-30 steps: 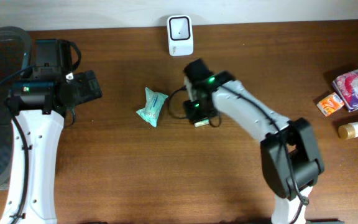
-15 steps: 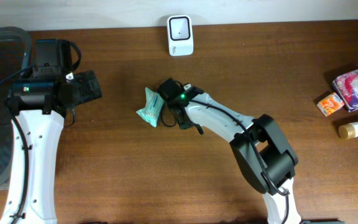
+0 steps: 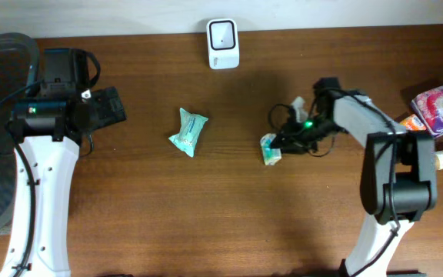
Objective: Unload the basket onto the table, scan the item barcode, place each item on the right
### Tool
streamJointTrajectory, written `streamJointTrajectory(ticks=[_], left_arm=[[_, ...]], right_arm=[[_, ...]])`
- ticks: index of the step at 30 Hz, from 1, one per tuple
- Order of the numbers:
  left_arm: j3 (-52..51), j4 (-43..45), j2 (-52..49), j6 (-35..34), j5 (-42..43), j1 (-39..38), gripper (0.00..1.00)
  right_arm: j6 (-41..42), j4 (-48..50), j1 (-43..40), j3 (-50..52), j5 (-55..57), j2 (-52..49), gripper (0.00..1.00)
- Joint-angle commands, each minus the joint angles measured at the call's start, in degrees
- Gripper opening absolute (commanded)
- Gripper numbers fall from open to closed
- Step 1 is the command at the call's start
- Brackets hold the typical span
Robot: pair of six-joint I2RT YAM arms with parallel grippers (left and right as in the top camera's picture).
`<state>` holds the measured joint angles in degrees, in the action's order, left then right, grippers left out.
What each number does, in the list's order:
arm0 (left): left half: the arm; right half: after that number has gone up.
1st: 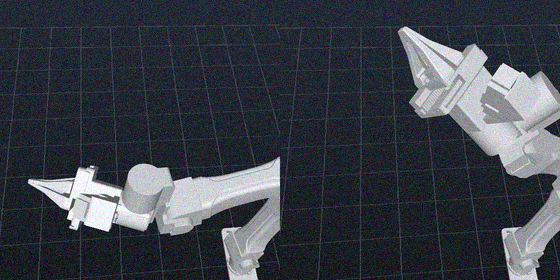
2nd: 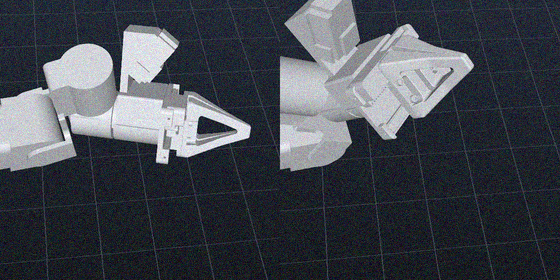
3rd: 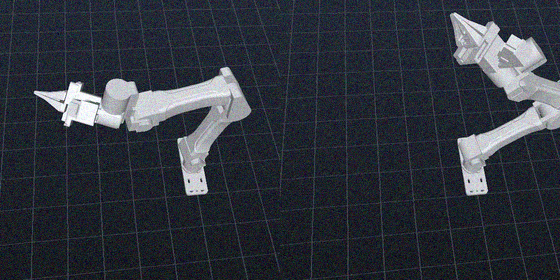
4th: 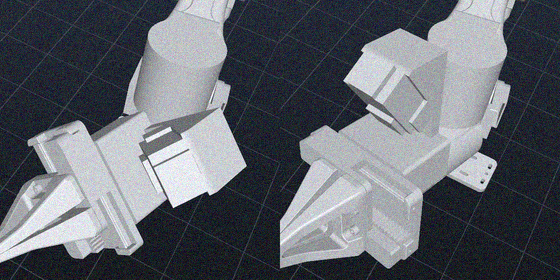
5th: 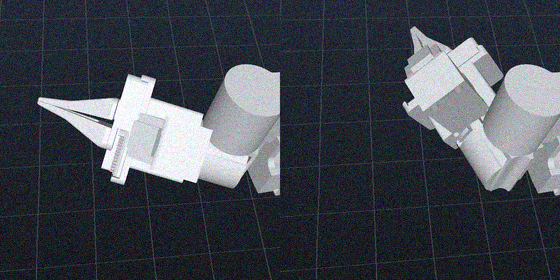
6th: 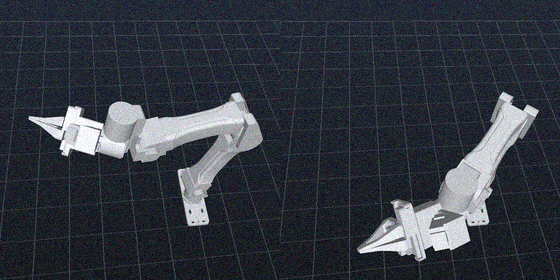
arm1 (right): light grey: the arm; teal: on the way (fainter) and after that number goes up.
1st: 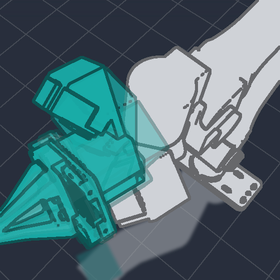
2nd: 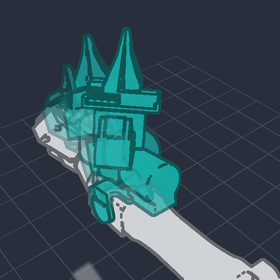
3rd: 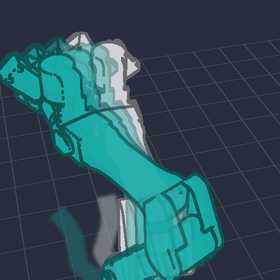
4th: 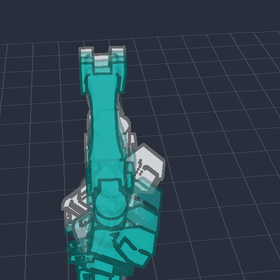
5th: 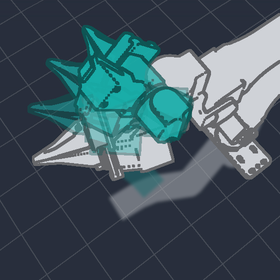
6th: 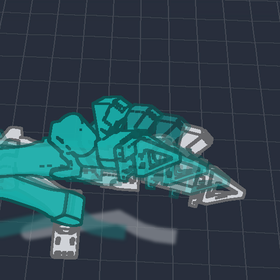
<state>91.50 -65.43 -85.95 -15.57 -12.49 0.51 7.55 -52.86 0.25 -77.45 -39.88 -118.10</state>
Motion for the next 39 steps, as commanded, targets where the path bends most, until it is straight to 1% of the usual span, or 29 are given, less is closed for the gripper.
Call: streamJointTrajectory(ticks=[1, 3, 4, 5, 8, 9, 10, 14, 16, 17, 18, 19, 20, 24, 26, 27, 28, 32, 35, 39], left_arm=[[0.3, 0.0, 0.1, 0.7, -0.4, 0.4, 0.99], [0.3, 0.0, 0.1, 0.7, -0.4, 0.4, 0.99], [0.3, 0.0, 0.1, 0.7, -0.4, 0.4, 0.99], [0.3, 0.0, 0.1, 0.7, -0.4, 0.4, 0.99], [0.3, 0.0, 0.1, 0.7, -0.4, 0.4, 0.99], [0.3, 0.0, 0.1, 0.7, -0.4, 0.4, 0.99], [0.3, 0.0, 0.1, 0.7, -0.4, 0.4, 0.99], [0.3, 0.0, 0.1, 0.7, -0.4, 0.4, 0.99], [0.3, 0.0, 0.1, 0.7, -0.4, 0.4, 0.99], [0.3, 0.0, 0.1, 0.7, -0.4, 0.4, 0.99], [0.3, 0.0, 0.1, 0.7, -0.4, 0.4, 0.99], [0.3, 0.0, 0.1, 0.7, -0.4, 0.4, 0.99], [0.3, 0.0, 0.1, 0.7, -0.4, 0.4, 0.99], [0.3, 0.0, 0.1, 0.7, -0.4, 0.4, 0.99], [0.3, 0.0, 0.1, 0.7, -0.4, 0.4, 0.99], [0.3, 0.0, 0.1, 0.7, -0.4, 0.4, 0.99], [0.3, 0.0, 0.1, 0.7, -0.4, 0.4, 0.99], [0.3, 0.0, 0.1, 0.7, -0.4, 0.4, 0.99], [0.3, 0.0, 0.1, 0.7, -0.4, 0.4, 0.99], [0.3, 0.0, 0.1, 0.7, -0.4, 0.4, 0.99]], right_arm=[[-1.7, -4.8, -4.1, -2.0, 9.4, 0.3, 0.34], [-4.5, -9.9, -5.6, -6.0, 9.7, 0.4, 0.35], [-9.1, -12.8, -5.3, -8.4, 8.0, 0.4, 0.4], [-10.9, -13.4, -4.4, -8.5, 8.0, 0.4, 0.41], [-11.5, -9.4, 0.0, -6.0, 8.0, 0.3, 0.42], [-8.4, -5.0, 2.1, -4.0, 8.0, 0.3, 0.43], [-7.1, -3.3, 2.8, -3.1, 8.0, 0.3, 0.45], [-6.8, -2.0, 3.1, -1.8, 8.0, 0.3, 0.45], [-6.8, -0.2, 3.1, 0.7, 8.0, 0.3, 0.45], [-6.4, 2.4, 3.1, 3.3, 8.0, 0.3, 0.44], [-6.4, 4.3, 3.1, 5.2, 7.1, 0.3, 0.33], [-6.5, 4.3, 3.1, 5.6, 2.7, 0.3, 0.06], [-6.8, 4.3, 3.1, 5.1, -1.2, 0.3, 0.04], [-15.4, 4.3, 3.1, -0.2, -31.6, 0.4, 0.04], [-19.1, 4.5, 3.1, -2.2, -41.5, 0.4, 0.04], [-19.6, 6.9, 3.2, -2.5, -47.0, 0.4, 0.04], [-19.3, 8.6, 3.2, -2.5, -49.0, 0.4, 0.04], [-19.3, 14.6, 3.2, -2.6, -49.1, 0.4, 0.04], [-19.3, 21.9, 4.2, -2.6, -49.1, 0.4, 0.04], [-19.1, 23.8, 7.3, -2.6, -49.0, 0.4, 0.04]])
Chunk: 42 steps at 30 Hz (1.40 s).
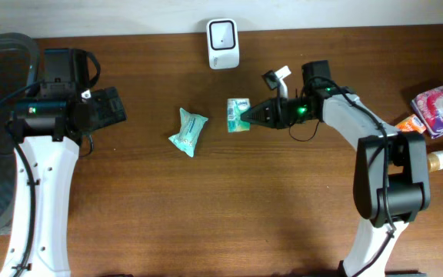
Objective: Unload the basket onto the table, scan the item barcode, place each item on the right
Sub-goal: 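Lift the light-blue packet to the scanner face and hold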
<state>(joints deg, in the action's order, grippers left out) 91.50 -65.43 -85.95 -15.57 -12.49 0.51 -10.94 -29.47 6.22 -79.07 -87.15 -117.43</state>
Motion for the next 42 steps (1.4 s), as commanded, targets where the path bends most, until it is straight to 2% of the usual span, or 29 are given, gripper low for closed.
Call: streamJointTrajectory(ticks=[1, 4, 5, 6, 8, 11, 12, 13, 15, 16, 17, 20, 24, 26, 28, 30, 38, 40, 42], left_arm=[[0.3, 0.0, 0.1, 0.7, -0.4, 0.4, 0.99], [0.3, 0.0, 0.1, 0.7, -0.4, 0.4, 0.99], [0.3, 0.0, 0.1, 0.7, -0.4, 0.4, 0.99], [0.3, 0.0, 0.1, 0.7, -0.4, 0.4, 0.99], [0.3, 0.0, 0.1, 0.7, -0.4, 0.4, 0.99], [0.3, 0.0, 0.1, 0.7, -0.4, 0.4, 0.99], [0.3, 0.0, 0.1, 0.7, -0.4, 0.4, 0.99], [0.3, 0.0, 0.1, 0.7, -0.4, 0.4, 0.99], [0.3, 0.0, 0.1, 0.7, -0.4, 0.4, 0.99], [0.3, 0.0, 0.1, 0.7, -0.4, 0.4, 0.99], [0.3, 0.0, 0.1, 0.7, -0.4, 0.4, 0.99], [0.3, 0.0, 0.1, 0.7, -0.4, 0.4, 0.99], [0.3, 0.0, 0.1, 0.7, -0.4, 0.4, 0.99], [0.3, 0.0, 0.1, 0.7, -0.4, 0.4, 0.99], [0.3, 0.0, 0.1, 0.7, -0.4, 0.4, 0.99], [0.3, 0.0, 0.1, 0.7, -0.4, 0.4, 0.99], [0.3, 0.0, 0.1, 0.7, -0.4, 0.4, 0.99], [0.3, 0.0, 0.1, 0.7, -0.4, 0.4, 0.99], [0.3, 0.0, 0.1, 0.7, -0.4, 0.4, 0.99]], right_arm=[[-0.6, 0.4, 1.6, -1.0, -1.8, -0.2, 0.04], [-0.5, 0.4, 1.7, -1.0, -1.7, -0.2, 0.04], [3.7, 0.4, 1.8, -1.0, 1.7, -0.2, 0.04], [8.9, 0.3, 2.6, -1.0, 9.6, -0.2, 0.04], [17.6, -0.9, 6.6, -2.0, 35.2, -0.2, 0.04], [17.2, -11.9, 10.0, -13.4, 71.9, -0.2, 0.04], [16.3, -11.8, 11.0, -15.8, 81.6, -0.2, 0.04], [9.9, -6.0, 12.3, -16.7, 88.0, -0.2, 0.04], [0.5, 3.0, 13.4, -16.7, 88.1, -1.0, 0.04], [-7.5, 14.1, 13.7, -16.7, 88.1, -2.9, 0.04], [-9.6, 20.8, 13.7, -16.7, 88.1, -4.2, 0.04], [-10.1, 38.9, 13.7, -16.7, 88.1, -7.2, 0.04], [-12.9, 51.0, 13.6, -16.9, 88.1, -11.0, 0.04], [-12.9, 49.1, 13.1, -22.9, 89.4, -16.0, 0.04], [-12.9, 40.2, 12.4, -32.9, 89.3, -20.5, 0.04], [-14.8, 34.3, 11.9, -38.7, 89.1, -23.3, 0.04], [-17.1, 28.3, 11.7, -38.8, 89.1, -23.5, 0.04], [-29.6, 24.3, 12.1, -38.8, 90.7, -23.5, 0.04], [-30.8, 24.2, 12.5, -38.8, 96.7, -23.5, 0.04]])
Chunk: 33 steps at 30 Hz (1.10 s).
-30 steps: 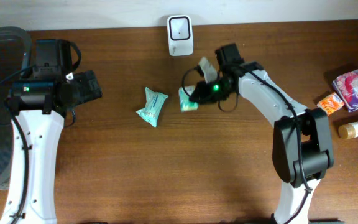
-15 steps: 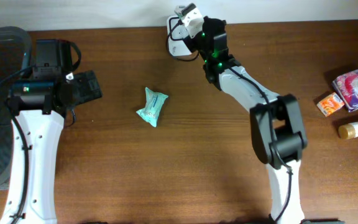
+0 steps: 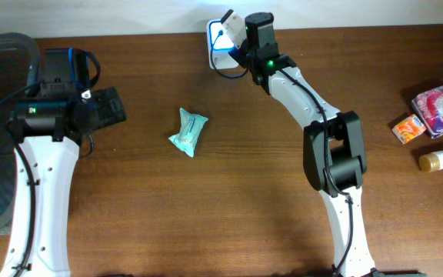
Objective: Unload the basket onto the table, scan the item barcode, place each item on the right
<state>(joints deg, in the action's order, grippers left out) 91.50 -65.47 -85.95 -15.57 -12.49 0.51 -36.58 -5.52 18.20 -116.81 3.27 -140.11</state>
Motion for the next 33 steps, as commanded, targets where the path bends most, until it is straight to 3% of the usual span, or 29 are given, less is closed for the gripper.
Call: streamJointTrajectory(ticks=[1, 2, 4, 5, 6, 8, 10, 14, 19, 20, 21, 22, 23, 24, 28, 31, 33], left_arm=[[0.3, 0.0, 0.1, 0.7, -0.4, 0.4, 0.99], [0.3, 0.0, 0.1, 0.7, -0.4, 0.4, 0.99], [0.3, 0.0, 0.1, 0.7, -0.4, 0.4, 0.99], [0.3, 0.0, 0.1, 0.7, -0.4, 0.4, 0.99], [0.3, 0.0, 0.1, 0.7, -0.4, 0.4, 0.99], [0.3, 0.0, 0.1, 0.7, -0.4, 0.4, 0.99], [0.3, 0.0, 0.1, 0.7, -0.4, 0.4, 0.99], [0.3, 0.0, 0.1, 0.7, -0.4, 0.4, 0.99], [0.3, 0.0, 0.1, 0.7, -0.4, 0.4, 0.99], [0.3, 0.0, 0.1, 0.7, -0.4, 0.4, 0.99], [0.3, 0.0, 0.1, 0.7, -0.4, 0.4, 0.99], [0.3, 0.0, 0.1, 0.7, -0.4, 0.4, 0.99], [0.3, 0.0, 0.1, 0.7, -0.4, 0.4, 0.99], [0.3, 0.0, 0.1, 0.7, -0.4, 0.4, 0.99], [0.3, 0.0, 0.1, 0.7, -0.4, 0.4, 0.99], [0.3, 0.0, 0.1, 0.7, -0.4, 0.4, 0.99], [0.3, 0.0, 0.1, 0.7, -0.4, 0.4, 0.99]], right_arm=[[-5.2, 0.1, 0.6, -1.0, 8.0, -0.8, 0.04], [-5.1, -0.3, 0.5, -1.1, 8.3, -0.7, 0.04], [4.9, -0.4, 0.4, -2.4, 12.7, 0.6, 0.04], [15.5, -3.7, -0.6, -4.5, 13.9, 2.4, 0.04], [27.7, -11.1, -4.3, -7.5, 12.0, 6.1, 0.04], [35.7, -17.8, -8.7, -8.6, 12.0, 9.3, 0.04], [46.9, -32.1, -18.4, -8.7, 12.0, 13.1, 0.04], [49.4, -55.6, -36.7, -8.2, 12.3, 13.2, 0.04], [49.3, -68.5, -49.2, -7.7, 9.2, 13.2, 0.04], [49.3, -69.3, -50.2, -6.7, 9.4, 13.2, 0.09], [49.3, -69.4, -50.9, -5.2, 9.4, 13.2, 0.24], [49.3, -69.2, -51.0, -3.3, 9.3, 13.2, 0.25], [49.3, -69.1, -50.9, -2.1, 8.7, 13.2, 0.61], [49.3, -69.1, -50.8, -1.8, 6.4, 13.2, 0.69], [42.6, -69.1, -46.5, -1.7, -28.7, 13.2, 0.71], [42.6, -69.1, -39.4, -1.7, -29.7, 13.2, 0.71], [42.6, -67.8, -30.3, -1.7, -29.7, 13.2, 0.76]])
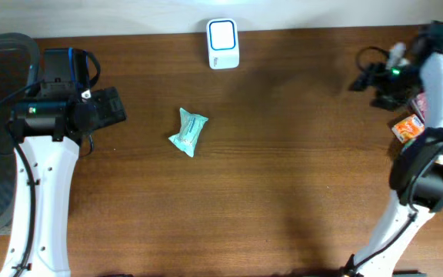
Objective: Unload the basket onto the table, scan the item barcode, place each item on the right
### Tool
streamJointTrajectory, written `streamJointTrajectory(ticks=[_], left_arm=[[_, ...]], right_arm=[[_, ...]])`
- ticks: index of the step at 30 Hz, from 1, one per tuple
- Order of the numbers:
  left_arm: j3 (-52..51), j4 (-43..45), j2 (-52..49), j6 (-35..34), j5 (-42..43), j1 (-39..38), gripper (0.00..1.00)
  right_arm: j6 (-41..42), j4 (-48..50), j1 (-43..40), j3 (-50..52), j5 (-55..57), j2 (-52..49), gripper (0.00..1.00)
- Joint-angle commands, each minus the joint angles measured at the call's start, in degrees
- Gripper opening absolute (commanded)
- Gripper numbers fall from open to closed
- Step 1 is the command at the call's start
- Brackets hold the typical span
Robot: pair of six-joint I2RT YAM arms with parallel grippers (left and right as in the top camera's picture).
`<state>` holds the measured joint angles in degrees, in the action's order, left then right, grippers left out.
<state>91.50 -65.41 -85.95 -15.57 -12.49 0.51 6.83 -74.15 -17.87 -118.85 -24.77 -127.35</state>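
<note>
The white scanner (223,43) stands at the table's back edge, its face lit pale blue. A teal crumpled packet (188,131) lies on the table left of centre. My right gripper (362,80) hangs at the far right, pointing left, well away from the scanner. It is too dark and small to tell whether anything sits in its fingers, and no green-and-white packet shows there. My left gripper (111,107) rests at the left side, apart from the teal packet, and its fingers cannot be made out.
A dark grey bin fills the far left edge. Near the right arm, at the right edge, lie an orange box (408,128) and a pink package (421,100), partly covered by the arm.
My right gripper was at the scanner with a small packet held up to it. It now hangs at the far right of the table. The scanner stands uncovered. The left arm has not moved.
My right gripper was down on a green-and-white packet right of centre. Then it held that packet in the air near the scanner, then right at the scanner's face. Now the arm is back at the far right. The teal packet and left arm stayed put.
</note>
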Motion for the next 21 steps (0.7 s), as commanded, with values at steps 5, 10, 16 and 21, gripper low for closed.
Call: streamJointTrajectory(ticks=[5, 10, 16, 21], left_arm=[[0.3, 0.0, 0.1, 0.7, -0.4, 0.4, 0.99], [0.3, 0.0, 0.1, 0.7, -0.4, 0.4, 0.99], [0.3, 0.0, 0.1, 0.7, -0.4, 0.4, 0.99], [0.3, 0.0, 0.1, 0.7, -0.4, 0.4, 0.99]], right_arm=[[-0.6, 8.4, 29.2, 0.3, -1.6, -0.7, 0.99], [6.4, 18.4, 48.2, 0.3, 8.1, -4.3, 0.99], [18.9, 23.7, 56.4, 0.5, 19.3, -7.7, 0.95], [22.2, 20.4, 56.5, 0.6, 23.1, -11.8, 0.58]])
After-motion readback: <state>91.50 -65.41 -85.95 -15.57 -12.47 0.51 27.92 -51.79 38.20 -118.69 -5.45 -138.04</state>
